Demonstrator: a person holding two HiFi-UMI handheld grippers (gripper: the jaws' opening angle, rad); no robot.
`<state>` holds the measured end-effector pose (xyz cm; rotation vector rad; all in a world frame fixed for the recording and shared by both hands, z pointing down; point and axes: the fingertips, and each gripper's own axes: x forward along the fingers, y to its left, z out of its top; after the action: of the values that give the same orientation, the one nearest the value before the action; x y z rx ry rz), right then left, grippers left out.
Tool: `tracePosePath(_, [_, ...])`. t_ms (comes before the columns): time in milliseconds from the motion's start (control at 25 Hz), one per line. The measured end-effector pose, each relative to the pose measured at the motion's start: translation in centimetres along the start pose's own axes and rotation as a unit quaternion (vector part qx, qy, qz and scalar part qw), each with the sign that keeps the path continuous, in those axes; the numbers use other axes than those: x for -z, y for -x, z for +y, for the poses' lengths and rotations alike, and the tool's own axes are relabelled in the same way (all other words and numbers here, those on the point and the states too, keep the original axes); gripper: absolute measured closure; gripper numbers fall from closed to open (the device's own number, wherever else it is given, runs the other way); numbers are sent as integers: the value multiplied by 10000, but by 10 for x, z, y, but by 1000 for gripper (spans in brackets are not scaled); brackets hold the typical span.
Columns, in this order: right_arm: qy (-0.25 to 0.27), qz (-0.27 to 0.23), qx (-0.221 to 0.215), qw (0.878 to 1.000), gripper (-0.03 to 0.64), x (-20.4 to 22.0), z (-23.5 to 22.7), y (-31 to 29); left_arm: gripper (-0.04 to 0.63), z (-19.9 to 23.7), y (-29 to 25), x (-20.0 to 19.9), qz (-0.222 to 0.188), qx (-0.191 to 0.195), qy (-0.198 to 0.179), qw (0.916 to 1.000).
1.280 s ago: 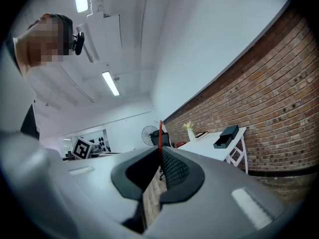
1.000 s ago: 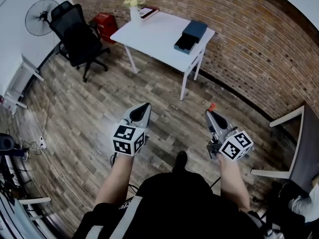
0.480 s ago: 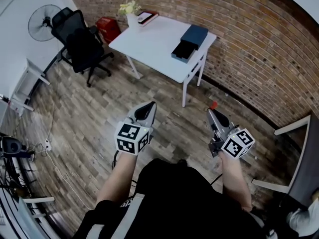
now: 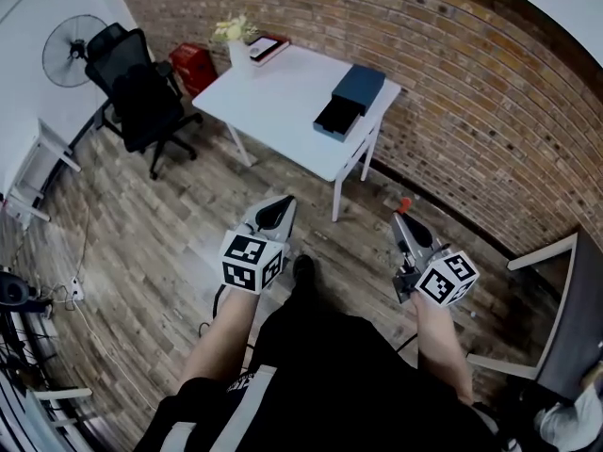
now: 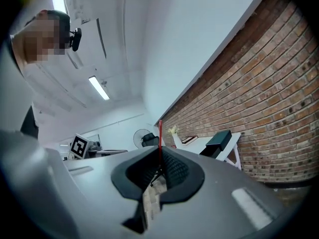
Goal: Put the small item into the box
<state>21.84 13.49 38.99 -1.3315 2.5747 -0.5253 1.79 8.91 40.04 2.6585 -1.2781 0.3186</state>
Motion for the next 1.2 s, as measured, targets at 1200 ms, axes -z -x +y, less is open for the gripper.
tracePosePath(1200, [193, 209, 407, 9988, 604, -66, -143, -272, 589, 212, -248, -86, -123, 604, 336, 9975])
